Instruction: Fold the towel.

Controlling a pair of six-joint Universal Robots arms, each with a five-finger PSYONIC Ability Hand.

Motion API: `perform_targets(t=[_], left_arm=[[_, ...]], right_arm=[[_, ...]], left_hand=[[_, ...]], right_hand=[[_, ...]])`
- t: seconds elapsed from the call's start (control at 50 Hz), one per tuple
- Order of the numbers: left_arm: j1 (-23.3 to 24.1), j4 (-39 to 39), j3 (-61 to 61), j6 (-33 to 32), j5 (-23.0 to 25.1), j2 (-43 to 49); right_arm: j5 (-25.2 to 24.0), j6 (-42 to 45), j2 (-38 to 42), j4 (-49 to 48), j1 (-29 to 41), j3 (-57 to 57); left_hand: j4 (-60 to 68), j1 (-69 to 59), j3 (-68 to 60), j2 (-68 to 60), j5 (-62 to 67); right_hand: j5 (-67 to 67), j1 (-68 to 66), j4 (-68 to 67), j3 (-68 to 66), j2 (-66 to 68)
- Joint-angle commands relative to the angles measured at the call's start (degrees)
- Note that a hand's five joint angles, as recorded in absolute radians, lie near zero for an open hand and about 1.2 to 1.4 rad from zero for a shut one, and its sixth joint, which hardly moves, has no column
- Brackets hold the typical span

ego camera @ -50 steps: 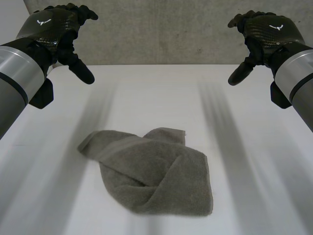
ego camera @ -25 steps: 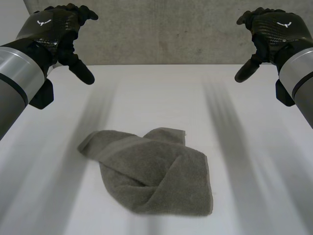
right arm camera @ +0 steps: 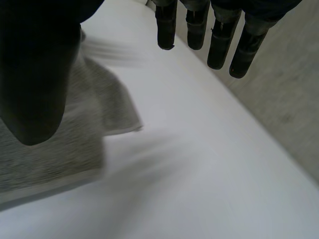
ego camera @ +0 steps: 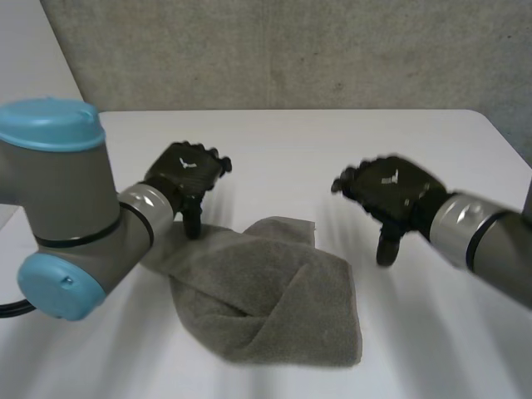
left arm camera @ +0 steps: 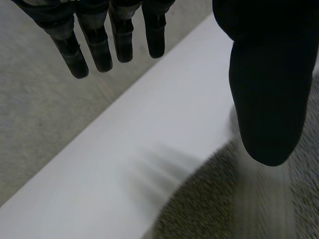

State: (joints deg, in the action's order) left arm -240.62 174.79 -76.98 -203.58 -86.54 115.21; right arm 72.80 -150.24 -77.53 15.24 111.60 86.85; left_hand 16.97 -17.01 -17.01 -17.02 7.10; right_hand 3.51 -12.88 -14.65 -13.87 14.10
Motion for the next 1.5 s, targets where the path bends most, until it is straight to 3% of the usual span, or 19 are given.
perform_targets(t=[0.02,0.24,0.3,0.34,0.38,0.4,0.42,0.44,0.5,0.58,0.74,0.9,0.94,0.96,0.98,1.04,1.1,1.28,1.5], left_arm=[[1.0,-0.2,-0.1,-0.9,0.2,3.8],[1.6,-4.2,0.2,-1.8,0.2,7.0],[1.6,-4.9,0.1,-3.8,0.2,7.1],[1.6,-4.9,0.1,-5.6,0.0,7.2],[1.6,-4.9,0.1,-5.9,-0.2,7.1],[1.6,-4.8,0.2,-6.0,-0.1,7.0],[1.6,-4.8,0.2,-6.0,-0.1,7.0],[1.6,-4.7,0.9,-6.0,-0.3,6.7],[1.7,-3.3,3.3,-5.4,-0.9,5.6],[2.4,1.0,6.8,-4.5,-2.7,2.5],[5.0,24.2,8.2,10.7,-9.6,-12.0],[4.8,25.1,2.7,14.6,-11.1,-15.7],[4.7,24.9,0.9,14.6,-10.9,-15.9],[4.7,24.9,0.9,14.6,-10.9,-15.9],[4.6,24.6,-1.6,14.5,-10.8,-16.3],[4.3,24.5,-7.3,14.2,-10.6,-18.9],[3.5,24.8,-12.6,14.2,-10.1,-22.3],[0.2,25.2,-21.3,14.4,-10.1,-34.2],[-0.5,24.7,-24.4,14.7,-10.1,-43.5]], right_arm=[[0.4,-10.4,1.2,-12.3,0.0,10.5],[0.6,-21.1,12.4,-14.5,0.4,10.5],[0.7,-22.2,14.3,-14.6,1.4,9.6],[0.7,-22.9,14.8,-14.7,2.0,9.0],[0.8,-24.7,15.5,-15.2,3.1,7.7],[0.8,-24.7,15.5,-15.2,3.1,7.7],[0.9,-25.4,15.6,-15.6,3.4,6.9],[1.4,-26.1,15.2,-16.1,3.5,6.0],[2.3,-26.2,14.4,-16.9,3.5,4.3],[6.1,-25.2,6.3,-19.2,3.0,-4.2],[5.8,-24.2,-2.5,-22.4,2.5,-20.4],[4.3,-22.8,-2.4,-21.1,4.6,-16.9],[3.9,-20.4,-1.9,-20.2,5.5,-12.3],[3.9,-20.4,-1.9,-20.2,5.5,-12.2],[3.9,-19.1,-1.1,-19.7,5.6,-10.2],[4.4,-16.5,2.6,-18.4,5.6,-6.8],[4.5,-16.3,6.6,-16.6,5.6,-6.1],[4.1,-21.9,18.4,-11.0,6.8,-10.6],[-3.4,-39.8,32.3,-7.1,10.2,-22.2]], left_hand=[[9.5,-9.5,-9.5,-9.5,9.4],[20.0,-20.0,-20.0,-19.9,19.9],[29.7,-29.7,-29.7,-29.7,29.6],[49.6,-49.6,-49.6,-49.6,49.5],[60.1,-60.1,-60.1,-60.0,60.0],[63.0,-63.0,-63.0,-62.9,62.9],[63.0,-63.0,-63.0,-63.0,62.9],[63.0,-63.0,-63.0,-63.0,62.9],[63.0,-63.0,-63.0,-63.0,62.9],[63.0,-63.0,-63.0,-63.0,62.9],[63.0,-63.0,-63.0,-63.0,62.9],[63.0,-63.0,-63.0,-63.0,62.9],[63.0,-63.0,-63.0,-63.0,62.9],[63.0,-63.0,-63.0,-63.0,62.9],[63.0,-63.0,-63.0,-63.0,62.9],[63.0,-63.0,-63.0,-63.0,62.9],[63.0,-63.0,-63.0,-63.0,62.9],[63.0,-63.0,-63.0,-63.0,62.9],[63.0,-63.0,-63.0,-63.0,62.9]], right_hand=[[-3.5,2.9,4.7,3.9,-4.1],[-3.5,2.9,4.7,3.9,-4.1],[-2.1,1.4,3.2,2.4,-2.7],[5.7,-6.3,-4.5,-5.3,5.1],[34.6,-35.2,-33.4,-34.2,34.0],[34.8,-35.4,-33.6,-34.4,34.2],[59.1,-59.7,-57.9,-58.7,58.5],[66.4,-67.0,-65.3,-66.1,65.8],[66.5,-67.1,-65.3,-66.1,65.9],[66.5,-67.1,-65.3,-66.1,65.9],[66.5,-67.1,-65.3,-66.1,65.9],[66.2,-66.8,-65.1,-65.9,65.6],[33.8,-34.4,-32.6,-33.4,33.2],[33.6,-34.2,-32.4,-33.2,33.0],[20.1,-20.7,-18.9,-19.7,19.5],[4.0,-4.7,-2.9,-3.7,3.4],[-3.5,2.9,4.7,3.9,-4.1],[-3.5,2.9,4.7,3.9,-4.1],[-3.5,2.9,4.7,3.9,-4.1]])
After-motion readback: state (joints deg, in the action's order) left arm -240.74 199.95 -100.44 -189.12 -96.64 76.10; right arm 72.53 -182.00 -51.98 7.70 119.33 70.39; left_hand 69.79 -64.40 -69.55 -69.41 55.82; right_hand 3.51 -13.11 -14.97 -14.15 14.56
